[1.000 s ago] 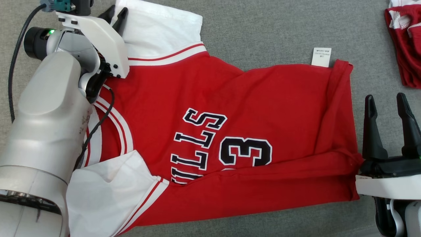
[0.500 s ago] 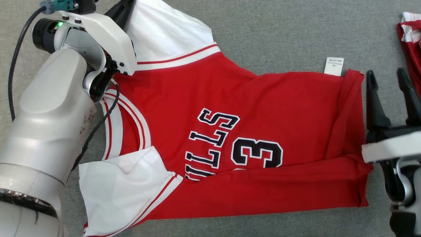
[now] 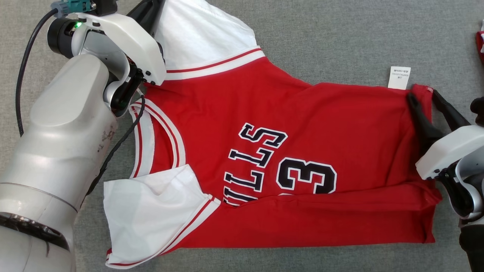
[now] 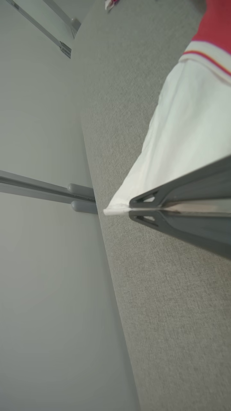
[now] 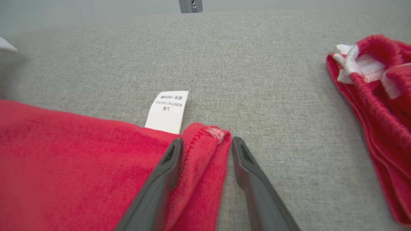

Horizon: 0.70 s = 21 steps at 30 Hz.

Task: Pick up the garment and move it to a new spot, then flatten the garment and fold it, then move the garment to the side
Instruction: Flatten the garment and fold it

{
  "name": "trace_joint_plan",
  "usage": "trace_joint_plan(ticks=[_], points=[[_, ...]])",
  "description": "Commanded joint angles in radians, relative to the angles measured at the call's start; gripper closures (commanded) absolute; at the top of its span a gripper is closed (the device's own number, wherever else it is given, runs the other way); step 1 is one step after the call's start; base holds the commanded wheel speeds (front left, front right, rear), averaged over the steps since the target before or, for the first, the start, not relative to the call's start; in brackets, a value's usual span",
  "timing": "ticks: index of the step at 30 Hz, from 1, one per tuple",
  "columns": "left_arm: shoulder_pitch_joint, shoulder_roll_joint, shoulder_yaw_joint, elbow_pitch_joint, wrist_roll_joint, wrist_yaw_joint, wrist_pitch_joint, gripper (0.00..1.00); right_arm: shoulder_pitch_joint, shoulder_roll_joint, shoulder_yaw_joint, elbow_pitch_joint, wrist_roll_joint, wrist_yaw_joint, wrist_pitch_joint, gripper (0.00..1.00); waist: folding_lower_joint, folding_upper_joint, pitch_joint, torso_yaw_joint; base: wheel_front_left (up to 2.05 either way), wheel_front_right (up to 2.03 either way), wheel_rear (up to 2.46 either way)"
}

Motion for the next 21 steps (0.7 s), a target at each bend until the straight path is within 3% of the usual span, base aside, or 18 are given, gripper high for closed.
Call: trace_joint_plan(ticks=[1, 17, 21], points=[[-0.023, 0.009, -0.008, 0.000, -0.011, -0.001, -0.010, 1.00, 0.001, -0.008, -0.006, -0.006, 0.010, 0.000, 0.016, 1.00, 0.0000, 0.0000, 0.000, 0.002, 0.00, 0.00, 0.00], [-0.051, 0.051, -0.041, -0.043, -0.090, -0.001, -0.111, 1.00, -0.127, -0.027, -0.028, -0.020, 0.066, 0.000, -0.026, 1.00, 0.0000, 0.0000, -0.033, 0.038, 0.00, 0.00, 0.00], [0.000, 0.084, -0.035, -0.112, -0.098, -0.001, -0.151, 1.00, -0.081, -0.012, -0.033, -0.048, 0.147, 0.000, -0.018, 1.00, 0.0000, 0.0000, -0.046, 0.049, 0.00, 0.00, 0.00]])
